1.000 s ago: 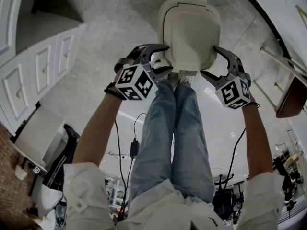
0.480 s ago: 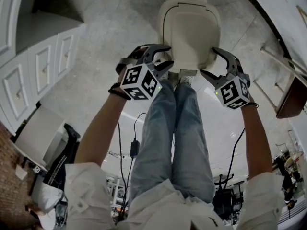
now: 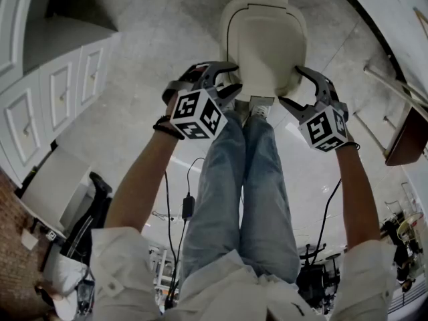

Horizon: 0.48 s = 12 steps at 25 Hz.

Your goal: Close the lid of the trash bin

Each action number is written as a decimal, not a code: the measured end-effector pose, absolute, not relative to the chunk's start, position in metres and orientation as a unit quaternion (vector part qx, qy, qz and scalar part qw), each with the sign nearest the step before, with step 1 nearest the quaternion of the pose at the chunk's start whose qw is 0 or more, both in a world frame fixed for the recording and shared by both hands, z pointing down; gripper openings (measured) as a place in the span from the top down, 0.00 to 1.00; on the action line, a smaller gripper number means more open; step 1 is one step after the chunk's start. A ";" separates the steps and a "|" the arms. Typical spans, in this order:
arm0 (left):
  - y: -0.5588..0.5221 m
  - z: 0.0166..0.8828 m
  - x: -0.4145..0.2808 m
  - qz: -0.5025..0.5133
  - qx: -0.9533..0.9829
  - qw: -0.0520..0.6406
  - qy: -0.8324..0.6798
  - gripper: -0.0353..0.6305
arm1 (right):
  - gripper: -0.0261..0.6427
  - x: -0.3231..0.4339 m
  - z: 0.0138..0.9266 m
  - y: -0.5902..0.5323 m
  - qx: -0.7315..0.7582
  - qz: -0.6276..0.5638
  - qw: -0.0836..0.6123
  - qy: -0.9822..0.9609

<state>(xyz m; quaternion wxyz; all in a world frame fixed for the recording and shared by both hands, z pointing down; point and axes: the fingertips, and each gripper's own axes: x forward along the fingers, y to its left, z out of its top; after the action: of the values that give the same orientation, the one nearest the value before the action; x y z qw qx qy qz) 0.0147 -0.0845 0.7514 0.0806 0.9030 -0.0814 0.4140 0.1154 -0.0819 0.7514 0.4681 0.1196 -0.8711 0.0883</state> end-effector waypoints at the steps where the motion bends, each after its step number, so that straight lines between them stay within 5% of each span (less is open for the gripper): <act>1: -0.084 0.752 0.015 0.414 0.903 0.080 -0.082 0.65 | 0.37 0.115 0.751 -0.082 0.120 0.088 0.468 -0.871; 8: -0.084 0.756 0.015 0.422 0.900 0.073 -0.084 0.65 | 0.38 0.115 0.754 -0.081 0.122 0.088 0.470 -0.870; 12: -0.083 0.757 0.015 0.425 0.899 0.071 -0.086 0.66 | 0.50 0.112 0.752 -0.084 0.142 0.108 0.453 -0.874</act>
<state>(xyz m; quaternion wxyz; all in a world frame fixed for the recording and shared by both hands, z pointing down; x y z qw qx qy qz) 0.0154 -0.0827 0.7567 0.0709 0.8986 -0.0856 0.4245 0.1120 -0.0845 0.7515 0.4528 0.1420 -0.8736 0.1085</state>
